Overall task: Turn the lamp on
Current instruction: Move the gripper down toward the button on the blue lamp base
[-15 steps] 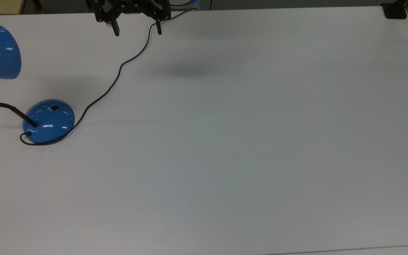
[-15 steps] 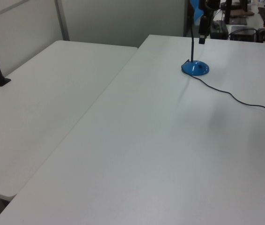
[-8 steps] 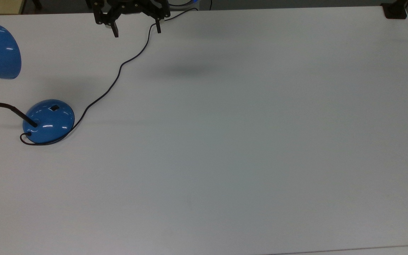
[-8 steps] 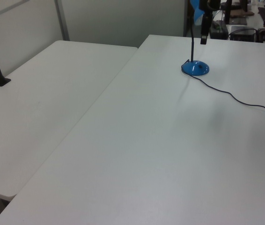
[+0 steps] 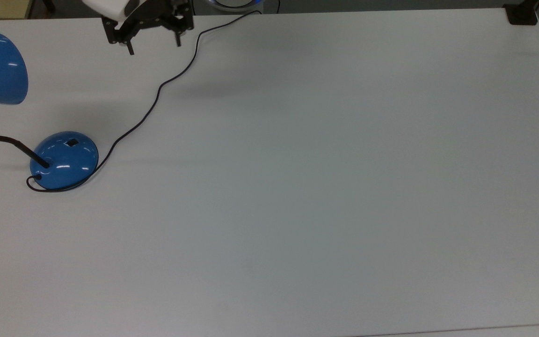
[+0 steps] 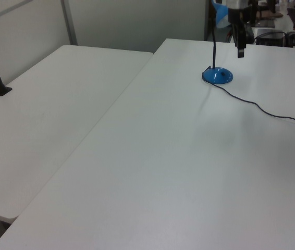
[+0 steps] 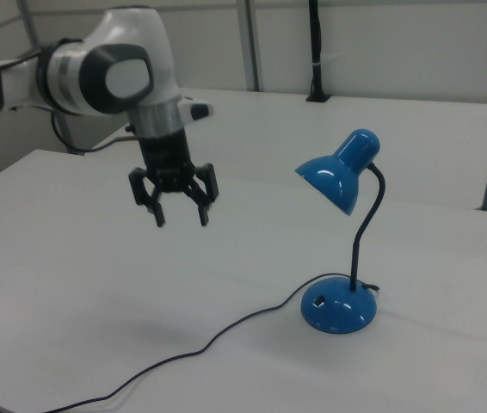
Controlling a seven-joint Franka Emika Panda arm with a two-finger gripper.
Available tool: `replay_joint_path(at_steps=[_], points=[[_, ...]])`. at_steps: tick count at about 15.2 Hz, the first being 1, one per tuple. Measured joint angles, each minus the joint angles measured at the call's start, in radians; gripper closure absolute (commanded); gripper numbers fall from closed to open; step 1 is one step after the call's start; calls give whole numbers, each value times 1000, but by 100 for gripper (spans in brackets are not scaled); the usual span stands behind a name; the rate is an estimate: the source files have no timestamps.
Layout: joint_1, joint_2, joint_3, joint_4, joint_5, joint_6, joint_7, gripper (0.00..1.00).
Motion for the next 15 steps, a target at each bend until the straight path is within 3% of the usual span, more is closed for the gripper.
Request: replay_joint_path(at_steps=[2,3,6,11,15], points=[[-11,7,-33,-33,-1,66,-1,94],[-16,13,-48,-47,-1,99,-2,100],[-29,39,-70,-75,-1,208,51,100],[-46,104,-90,-195,-1,587,206,100],[-52,179,-109,-221,-1,790,289,100]])
